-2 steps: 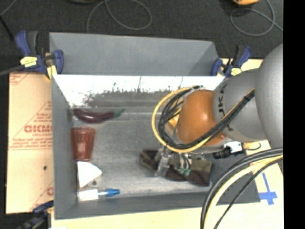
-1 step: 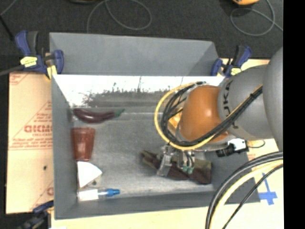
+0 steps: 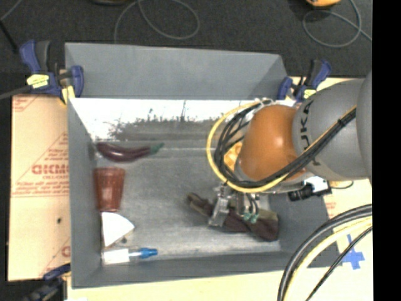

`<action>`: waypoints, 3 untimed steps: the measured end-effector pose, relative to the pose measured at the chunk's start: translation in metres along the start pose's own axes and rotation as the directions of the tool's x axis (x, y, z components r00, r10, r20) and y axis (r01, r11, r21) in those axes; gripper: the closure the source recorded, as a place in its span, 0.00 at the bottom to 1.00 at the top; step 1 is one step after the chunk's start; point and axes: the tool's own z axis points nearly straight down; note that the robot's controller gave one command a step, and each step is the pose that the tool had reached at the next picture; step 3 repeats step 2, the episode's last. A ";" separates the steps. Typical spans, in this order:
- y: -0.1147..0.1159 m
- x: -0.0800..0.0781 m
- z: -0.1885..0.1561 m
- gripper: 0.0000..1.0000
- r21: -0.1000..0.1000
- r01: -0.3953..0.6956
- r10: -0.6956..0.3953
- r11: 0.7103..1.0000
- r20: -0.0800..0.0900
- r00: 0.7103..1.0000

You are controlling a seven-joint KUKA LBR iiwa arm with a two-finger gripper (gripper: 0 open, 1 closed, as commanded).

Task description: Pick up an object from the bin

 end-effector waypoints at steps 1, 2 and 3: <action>0.000 0.000 -0.014 1.00 0.001 0.001 -0.001 1.000 -0.003 1.000; 0.000 0.000 -0.032 1.00 0.001 0.001 -0.001 1.000 -0.004 1.000; 0.000 0.000 -0.032 1.00 0.001 0.001 -0.001 1.000 -0.004 1.000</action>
Offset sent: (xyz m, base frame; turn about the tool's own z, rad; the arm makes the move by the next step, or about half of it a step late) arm 0.0001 0.0000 0.0219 0.0000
